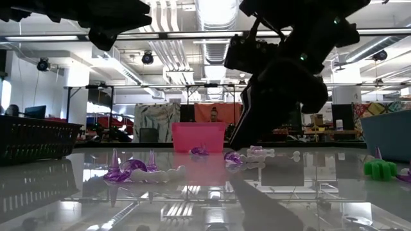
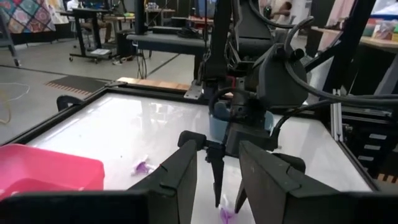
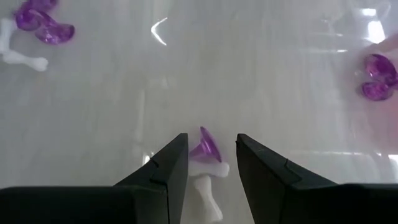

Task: Sort Halloween decoration
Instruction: Put the witch hat toy into the blue bin, then put the bone toy into the red bin, then put the witch hat toy into the blue bin

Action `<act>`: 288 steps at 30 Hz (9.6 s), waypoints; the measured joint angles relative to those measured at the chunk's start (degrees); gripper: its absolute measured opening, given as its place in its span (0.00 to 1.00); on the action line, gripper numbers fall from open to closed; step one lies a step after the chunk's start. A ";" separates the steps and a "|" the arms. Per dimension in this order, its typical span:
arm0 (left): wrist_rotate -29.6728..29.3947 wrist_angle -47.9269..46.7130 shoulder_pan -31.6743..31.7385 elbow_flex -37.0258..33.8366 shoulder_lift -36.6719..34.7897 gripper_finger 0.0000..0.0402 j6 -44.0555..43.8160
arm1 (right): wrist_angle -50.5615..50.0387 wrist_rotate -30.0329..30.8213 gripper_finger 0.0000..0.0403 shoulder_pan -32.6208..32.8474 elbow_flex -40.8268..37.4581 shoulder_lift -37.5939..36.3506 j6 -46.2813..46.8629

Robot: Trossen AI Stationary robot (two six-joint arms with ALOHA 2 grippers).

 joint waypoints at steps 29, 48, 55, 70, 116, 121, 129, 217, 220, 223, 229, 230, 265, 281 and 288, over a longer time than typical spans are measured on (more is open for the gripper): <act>-1.47 0.33 0.09 0.00 0.05 0.26 0.44 | 6.44 0.65 0.03 -0.15 0.00 3.82 -2.01; -1.45 0.36 0.09 -0.01 0.05 0.26 0.44 | -5.40 -0.04 0.02 -0.13 -0.02 -13.09 0.68; -1.44 0.86 0.09 0.00 0.05 0.26 0.42 | -29.31 -3.22 0.02 1.86 -0.06 -23.63 14.67; -1.42 0.92 0.09 0.00 0.03 0.26 0.66 | -53.03 -6.07 0.02 9.89 -8.21 -32.77 49.37; -1.41 1.19 0.09 0.00 0.03 0.26 2.38 | -46.09 4.48 0.25 -3.75 -0.81 -22.67 -7.32; -1.42 1.18 0.09 0.00 0.03 0.26 2.38 | -44.72 2.63 0.23 -6.56 -0.81 -17.12 -15.32; -1.42 1.14 0.09 0.00 0.13 0.26 2.54 | -44.05 -0.54 0.21 -10.11 0.81 -10.07 -20.06; -1.38 1.49 0.07 -0.01 0.16 0.26 3.70 | 15.57 -11.63 0.19 -41.19 9.64 2.07 -1.26; -1.38 1.49 0.07 0.00 0.16 0.26 3.70 | 15.42 -11.65 0.21 -40.98 9.86 1.98 -0.87; -1.38 1.49 0.07 0.00 0.16 0.26 3.71 | 14.18 -11.71 0.23 -40.49 10.79 1.79 -0.72; -1.38 1.49 0.07 0.00 0.16 0.26 3.71 | 3.86 -12.07 0.23 -38.59 15.11 1.59 -0.88; -1.38 1.49 0.07 -0.02 0.16 0.26 3.69 | 1.47 -12.22 0.23 -38.04 16.19 1.59 -1.40; -1.31 1.38 0.09 -0.02 0.16 0.26 3.02 | 11.82 -6.73 0.23 -11.93 0.65 -0.19 2.13; -1.40 1.40 0.09 -0.02 0.16 0.26 4.50 | 34.94 7.95 0.23 -12.39 -11.87 2.21 -2.22; -1.42 1.46 0.09 -0.04 0.16 0.26 4.51 | 39.66 9.47 0.23 -13.22 -11.55 6.00 -3.94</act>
